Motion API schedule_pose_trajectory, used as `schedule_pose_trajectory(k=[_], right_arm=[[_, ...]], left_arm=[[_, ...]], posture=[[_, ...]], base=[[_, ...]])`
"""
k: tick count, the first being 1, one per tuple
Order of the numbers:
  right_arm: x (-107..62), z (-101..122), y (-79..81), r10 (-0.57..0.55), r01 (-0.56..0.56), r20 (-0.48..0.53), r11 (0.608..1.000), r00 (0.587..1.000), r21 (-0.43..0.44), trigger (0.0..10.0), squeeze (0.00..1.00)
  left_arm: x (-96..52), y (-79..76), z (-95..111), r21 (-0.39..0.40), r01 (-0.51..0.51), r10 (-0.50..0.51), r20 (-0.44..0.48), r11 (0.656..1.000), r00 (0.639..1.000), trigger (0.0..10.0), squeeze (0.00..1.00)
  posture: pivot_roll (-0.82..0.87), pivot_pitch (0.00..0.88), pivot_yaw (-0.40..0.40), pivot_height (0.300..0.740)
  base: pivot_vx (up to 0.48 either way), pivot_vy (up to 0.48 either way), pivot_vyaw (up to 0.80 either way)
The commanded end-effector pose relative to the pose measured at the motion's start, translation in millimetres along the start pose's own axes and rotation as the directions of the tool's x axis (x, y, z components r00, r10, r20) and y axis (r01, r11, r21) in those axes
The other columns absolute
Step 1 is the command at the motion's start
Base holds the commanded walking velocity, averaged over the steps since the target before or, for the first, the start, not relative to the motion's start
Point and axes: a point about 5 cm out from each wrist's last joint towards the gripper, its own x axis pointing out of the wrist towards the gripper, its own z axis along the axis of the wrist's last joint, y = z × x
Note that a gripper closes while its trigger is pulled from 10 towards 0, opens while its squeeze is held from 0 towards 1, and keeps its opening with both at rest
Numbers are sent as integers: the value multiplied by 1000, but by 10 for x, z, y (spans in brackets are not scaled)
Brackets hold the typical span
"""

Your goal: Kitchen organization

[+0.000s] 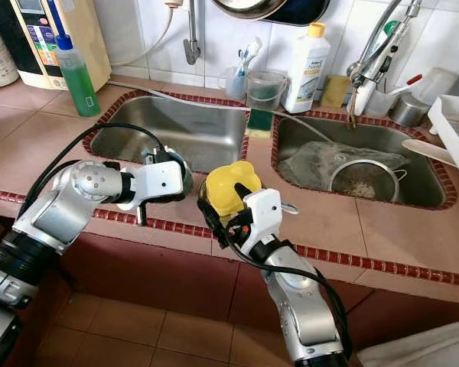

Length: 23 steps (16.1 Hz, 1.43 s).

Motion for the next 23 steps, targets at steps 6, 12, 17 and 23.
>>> schedule_pose_trajectory(k=[6,12,17,23], right_arm=[[19,45,-22,6,-6,6,1000,1000,-12,10000,0],[84,142,-113,-37,38,51,999,998,-23,10000,0],[179,235,-223,-88,92,84,995,992,-36,10000,0],[259,305,-301,-105,110,115,993,988,-46,10000,0]], left_arm=[[-143,123,-140,-133,-169,171,6,977,985,0,0],[-289,281,-216,-453,-447,529,65,771,846,10000,0],[-299,129,-222,-679,-501,734,84,537,674,10000,0],[-182,-360,-270,-831,-435,780,-2,347,626,10000,0]], posture=[[20,0,-31,740],[29,0,-66,740],[43,0,-97,740],[41,0,-102,740]], base=[[0,0,0],[0,0,0],[0,0,0],[0,0,0]])
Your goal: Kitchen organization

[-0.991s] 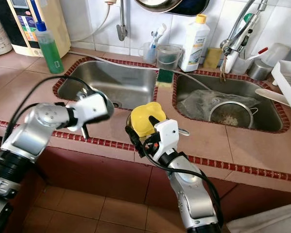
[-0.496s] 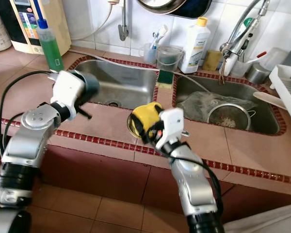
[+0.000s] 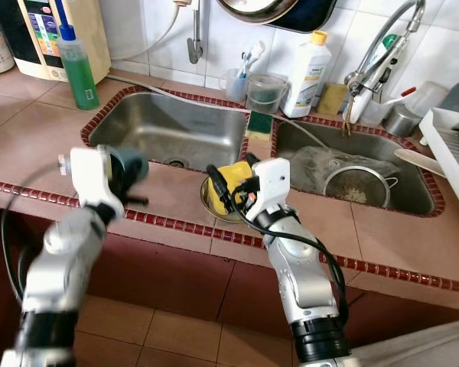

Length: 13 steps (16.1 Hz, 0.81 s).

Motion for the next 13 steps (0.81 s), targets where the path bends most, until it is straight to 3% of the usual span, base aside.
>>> schedule_pose_trajectory(k=[1,5,13], right_arm=[[-21,-3,-89,-34,34,-3,999,999,-8,10000,0],[-21,-17,-76,-33,33,-2,999,999,-8,10000,0],[-66,-41,-86,-50,50,-3,999,999,-7,10000,0]], left_arm=[[-20,-58,186,33,23,-26,93,999,995,10000,0],[-37,-77,310,39,20,-26,169,999,985,10000,0],[-9,-139,355,35,77,-82,167,996,983,10000,0]], posture=[[42,0,-103,740],[39,0,-101,740],[20,0,-90,740]], base=[[0,0,0],[0,0,0],[33,0,0]])
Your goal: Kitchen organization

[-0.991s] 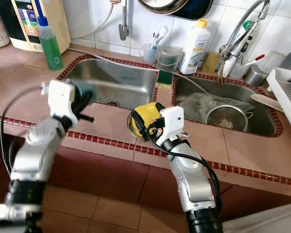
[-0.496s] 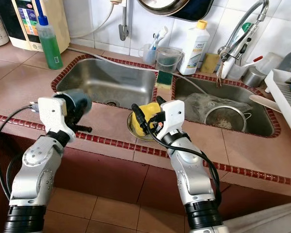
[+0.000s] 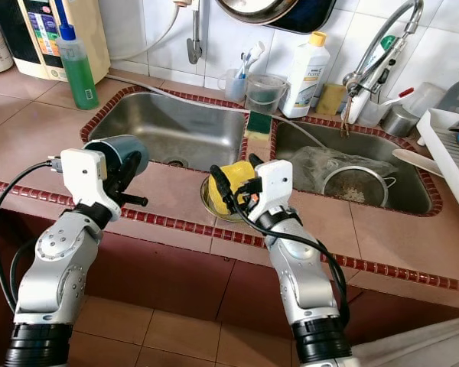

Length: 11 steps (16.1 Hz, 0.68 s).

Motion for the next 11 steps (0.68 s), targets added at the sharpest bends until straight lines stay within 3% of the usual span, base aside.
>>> schedule_pose_trajectory(k=[1,11], right_arm=[[-22,29,-40,-14,15,14,1000,1000,-12,10000,0],[-5,34,-34,13,-13,8,1000,1000,-21,10000,0]], left_arm=[[65,-72,97,4,43,-43,29,999,999,10000,0],[95,-137,112,-3,62,-62,40,998,997,10000,0]], posture=[[19,0,-90,740],[27,0,-110,740]], base=[[289,0,0],[333,0,0]])
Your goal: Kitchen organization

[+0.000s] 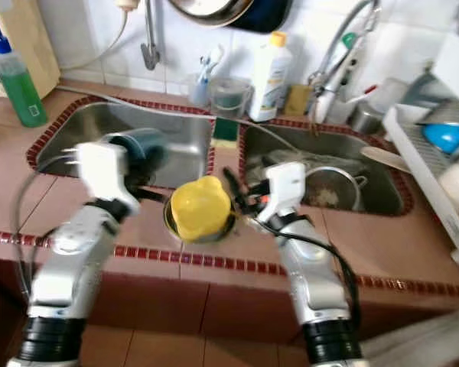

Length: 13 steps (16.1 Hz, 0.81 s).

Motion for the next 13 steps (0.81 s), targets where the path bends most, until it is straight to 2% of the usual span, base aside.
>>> schedule_pose_trajectory(k=[1,13], right_arm=[[55,36,83,40,-40,16,999,999,4,10000,0],[20,16,100,67,-67,0,998,998,0,10000,0]], left_arm=[[-11,99,66,16,-28,28,19,999,999,10000,0],[0,94,48,13,-33,33,13,999,999,10000,0]], posture=[[27,0,-111,740],[19,0,-119,740]], base=[[337,0,0],[331,0,0]])
